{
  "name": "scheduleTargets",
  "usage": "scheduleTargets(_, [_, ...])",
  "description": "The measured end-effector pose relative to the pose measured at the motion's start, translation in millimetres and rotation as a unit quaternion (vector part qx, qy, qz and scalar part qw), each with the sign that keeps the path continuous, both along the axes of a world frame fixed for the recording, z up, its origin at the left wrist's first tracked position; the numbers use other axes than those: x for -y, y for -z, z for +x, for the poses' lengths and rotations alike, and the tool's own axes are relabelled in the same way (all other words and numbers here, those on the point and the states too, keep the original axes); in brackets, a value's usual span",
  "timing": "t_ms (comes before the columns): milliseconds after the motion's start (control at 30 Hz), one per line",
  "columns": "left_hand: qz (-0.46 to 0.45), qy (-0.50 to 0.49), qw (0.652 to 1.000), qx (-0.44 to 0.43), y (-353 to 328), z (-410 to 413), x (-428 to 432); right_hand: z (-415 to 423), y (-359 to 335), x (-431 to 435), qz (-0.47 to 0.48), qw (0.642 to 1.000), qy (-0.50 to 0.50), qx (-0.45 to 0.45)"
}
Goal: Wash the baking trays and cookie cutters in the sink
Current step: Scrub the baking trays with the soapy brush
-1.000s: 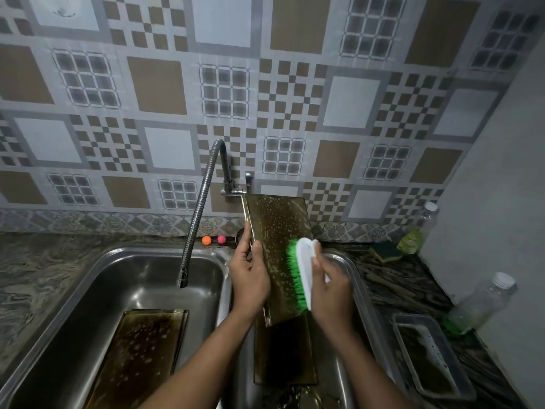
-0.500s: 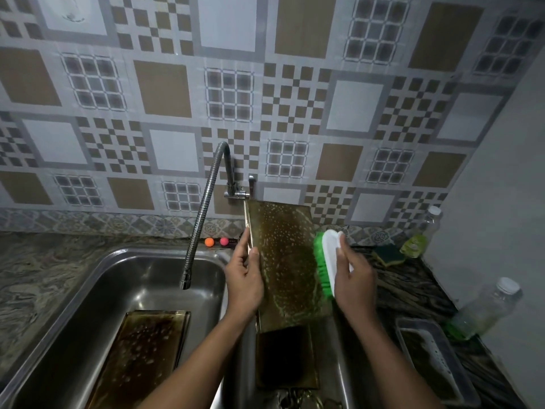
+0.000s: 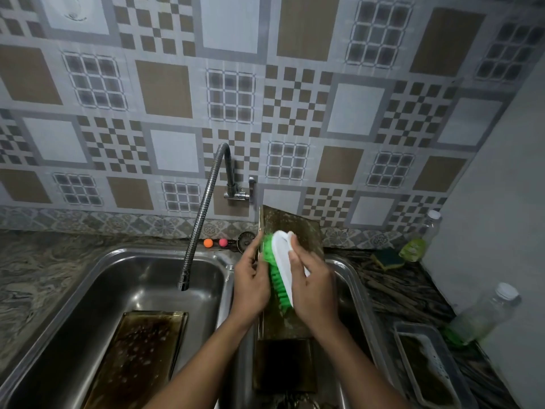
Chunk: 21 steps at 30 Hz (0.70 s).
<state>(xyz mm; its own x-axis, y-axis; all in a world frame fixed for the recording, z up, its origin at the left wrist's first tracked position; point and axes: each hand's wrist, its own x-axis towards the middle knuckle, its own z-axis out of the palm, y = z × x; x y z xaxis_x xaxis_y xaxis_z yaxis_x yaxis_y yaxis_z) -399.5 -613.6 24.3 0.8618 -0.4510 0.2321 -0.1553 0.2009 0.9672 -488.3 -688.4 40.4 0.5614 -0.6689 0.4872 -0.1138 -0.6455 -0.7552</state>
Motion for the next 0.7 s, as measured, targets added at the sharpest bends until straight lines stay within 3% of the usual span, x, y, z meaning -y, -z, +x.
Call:
scheduleTargets(200, [0.02,-0.008,0.999,0.029,7.3,5.2,-13.5,-44.2,38.5,23.3,0.086,0.993,0.05,-0.058])
scheduleTargets(400, [0.087,0.046,0.994,0.041,-3.4,-5.2,-2.4,-56.4,18.4,17.9,0.153,0.986,-0.035,-0.055])
scheduleTargets(533, [0.104,0.062,0.993,-0.014,-5.6,-20.1,10.1,-67.7,13.2,-10.9,0.118,0.982,-0.07,-0.133])
scheduleTargets(600, [0.101,0.073,0.992,-0.015,-7.0,-27.4,13.8,-71.0,13.1,-22.5,0.077,0.98,-0.038,-0.179])
scheduleTargets(700, [0.085,0.143,0.986,-0.007,-10.8,-35.2,17.9,-72.2,15.5,-29.3,0.024,0.982,0.052,-0.179])
